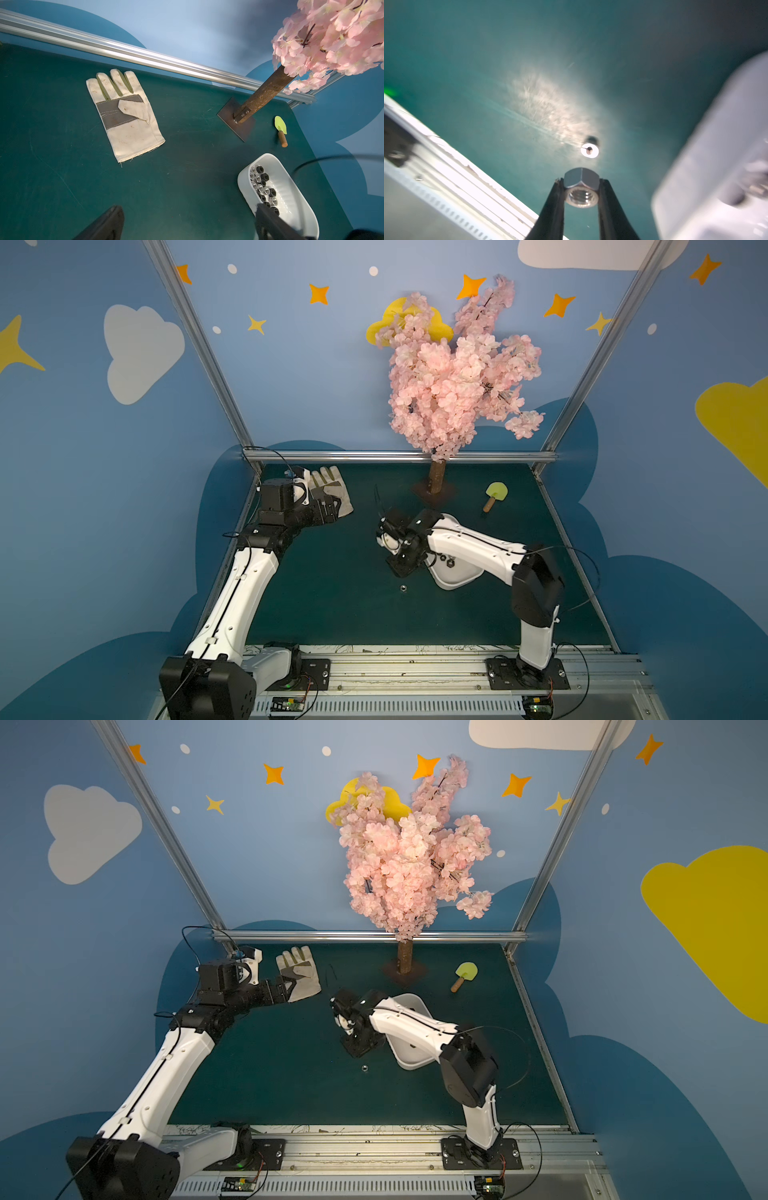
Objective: Put the nuts on the desktop into the storage box
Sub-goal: Pick up the nut from the center of the board, then place the nut in the storage box.
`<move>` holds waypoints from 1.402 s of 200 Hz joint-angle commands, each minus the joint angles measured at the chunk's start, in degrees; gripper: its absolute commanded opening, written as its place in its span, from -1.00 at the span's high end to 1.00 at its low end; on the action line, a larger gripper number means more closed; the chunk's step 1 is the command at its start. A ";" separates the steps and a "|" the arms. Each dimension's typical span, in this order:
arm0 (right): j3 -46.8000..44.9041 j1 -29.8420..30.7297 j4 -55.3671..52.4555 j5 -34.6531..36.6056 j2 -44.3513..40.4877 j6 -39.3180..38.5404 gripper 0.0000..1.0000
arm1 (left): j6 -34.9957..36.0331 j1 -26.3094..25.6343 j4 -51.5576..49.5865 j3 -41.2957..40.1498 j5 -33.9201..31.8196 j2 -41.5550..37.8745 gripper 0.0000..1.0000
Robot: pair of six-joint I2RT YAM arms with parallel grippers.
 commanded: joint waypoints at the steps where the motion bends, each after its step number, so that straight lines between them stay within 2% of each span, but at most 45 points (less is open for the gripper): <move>1: -1.52 -8.22 -2.00 1.95 -4.18 -0.13 0.70 | -1.14 -0.07 2.80 -0.73 0.94 0.73 -1.00; 35: -4.78 -18.32 -5.69 4.57 -3.22 0.03 0.71 | -1.56 -0.10 3.61 -1.52 2.82 0.86 -1.00; 57: -5.38 -21.56 -7.79 6.30 -2.24 -0.04 0.70 | -1.41 -0.11 3.88 -2.33 2.78 0.94 -1.00; 85: -7.26 -22.52 -9.12 9.13 -1.15 -0.41 0.68 | -0.85 -0.05 3.58 -1.92 2.74 1.62 -1.00; 132: -10.97 -23.12 -7.39 9.86 1.56 -1.44 0.66 | -0.64 -0.05 3.75 -2.26 2.43 2.14 -1.00; 216: -8.25 -23.33 -3.60 10.78 10.60 -2.75 0.60 | -0.74 -0.04 3.09 -0.66 2.29 2.57 -1.00; 250: -6.60 -23.23 -2.18 10.83 11.84 -3.26 0.41 | -1.14 -0.10 3.36 -0.67 2.63 2.68 -1.00; 280: -5.10 -22.69 -2.15 10.52 10.29 -3.13 0.06 | -1.26 -0.11 3.49 -0.80 2.81 2.57 -1.00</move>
